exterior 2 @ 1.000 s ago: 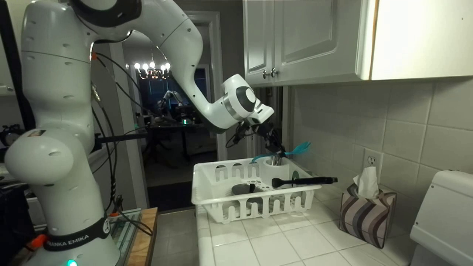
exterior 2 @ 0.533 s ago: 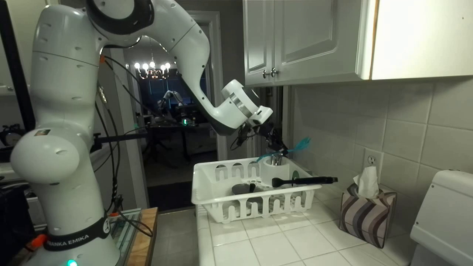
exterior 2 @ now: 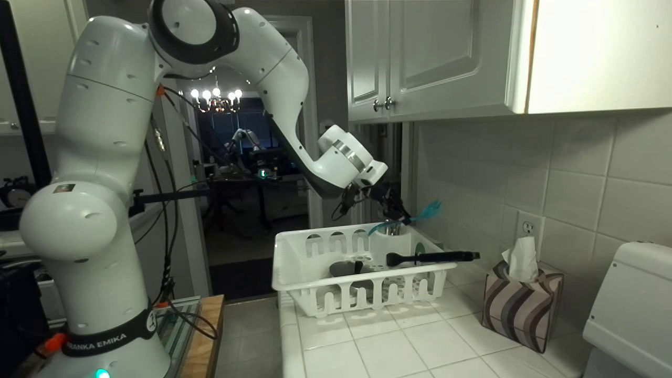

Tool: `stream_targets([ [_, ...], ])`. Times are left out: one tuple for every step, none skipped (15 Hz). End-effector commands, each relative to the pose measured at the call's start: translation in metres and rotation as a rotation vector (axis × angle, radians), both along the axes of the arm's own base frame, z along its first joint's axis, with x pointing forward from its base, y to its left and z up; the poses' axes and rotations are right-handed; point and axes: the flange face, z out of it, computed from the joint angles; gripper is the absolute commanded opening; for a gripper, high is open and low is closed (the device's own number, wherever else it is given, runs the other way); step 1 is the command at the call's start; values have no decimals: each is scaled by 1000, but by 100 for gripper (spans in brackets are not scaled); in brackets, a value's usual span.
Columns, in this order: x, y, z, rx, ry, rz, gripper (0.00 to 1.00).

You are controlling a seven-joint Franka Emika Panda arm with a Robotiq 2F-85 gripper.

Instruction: Put the blue object in the white mug

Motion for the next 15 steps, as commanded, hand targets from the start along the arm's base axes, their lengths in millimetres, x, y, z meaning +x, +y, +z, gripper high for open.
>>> stream_targets([
  [20, 10, -3, -6, -47, -17, 5],
  [24, 12, -3, -6, -56, -21, 5],
  [27, 14, -1, -7, -67, -22, 5],
  [31, 17, 0, -6, -76, -24, 5],
  [33, 19, 1, -6, -84, -24, 5],
  [36, 21, 3, -6, -94, -25, 5],
  [38, 24, 4, -6, -101, -25, 5],
  [40, 25, 5, -7, -109, -26, 5],
  [42, 28, 5, -10, -118, -28, 5],
  [43, 30, 5, -18, -127, -27, 5],
  [43, 32, 2, -29, -133, -26, 5],
  [43, 35, 0, -36, -138, -25, 5],
  [43, 38, -2, -51, -148, -21, 5],
  [42, 41, -5, -65, -157, -18, 5],
  [40, 43, -9, -78, -161, -12, 5],
])
